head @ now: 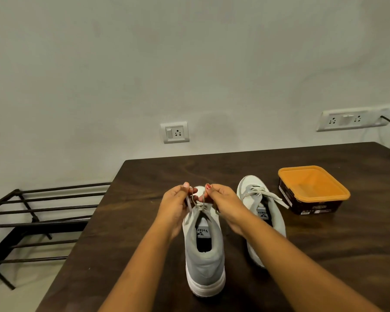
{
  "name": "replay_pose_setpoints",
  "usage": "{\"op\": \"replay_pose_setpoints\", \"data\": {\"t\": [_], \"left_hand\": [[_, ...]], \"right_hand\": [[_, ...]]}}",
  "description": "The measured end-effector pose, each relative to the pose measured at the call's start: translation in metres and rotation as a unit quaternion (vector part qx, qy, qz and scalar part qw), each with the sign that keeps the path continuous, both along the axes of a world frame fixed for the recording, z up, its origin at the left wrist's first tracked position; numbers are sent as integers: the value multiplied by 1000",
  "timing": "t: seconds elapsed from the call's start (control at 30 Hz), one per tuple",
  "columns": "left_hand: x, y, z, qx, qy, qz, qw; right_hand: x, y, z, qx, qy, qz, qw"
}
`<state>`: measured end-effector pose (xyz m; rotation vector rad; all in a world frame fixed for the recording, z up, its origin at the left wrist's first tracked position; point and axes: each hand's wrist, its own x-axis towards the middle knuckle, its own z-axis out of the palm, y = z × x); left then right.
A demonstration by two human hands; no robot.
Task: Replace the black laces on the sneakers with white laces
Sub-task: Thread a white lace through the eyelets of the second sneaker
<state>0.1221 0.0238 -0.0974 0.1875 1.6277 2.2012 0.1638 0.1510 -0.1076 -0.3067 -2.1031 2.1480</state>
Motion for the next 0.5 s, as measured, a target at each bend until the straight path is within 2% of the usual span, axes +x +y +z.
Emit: {"op": "replay_pose_setpoints", "data": {"t": [0.07, 0.13, 0.3, 0.5], "left_hand": [[0, 0, -1, -9, 13, 5, 1000], [0, 0, -4, -30, 35, 3, 999], [-1, 1, -6, -69, 62, -21, 995], [-3, -4, -6, -96, 96, -61, 989]], "right_hand": [[-1, -7, -1, -72, -2, -30, 997], [-2, -11, -2, -97, -4, -47, 994], [-3, -10, -7, -66, -5, -46, 997], [-6, -4, -12, -53, 5, 6, 999]]}}
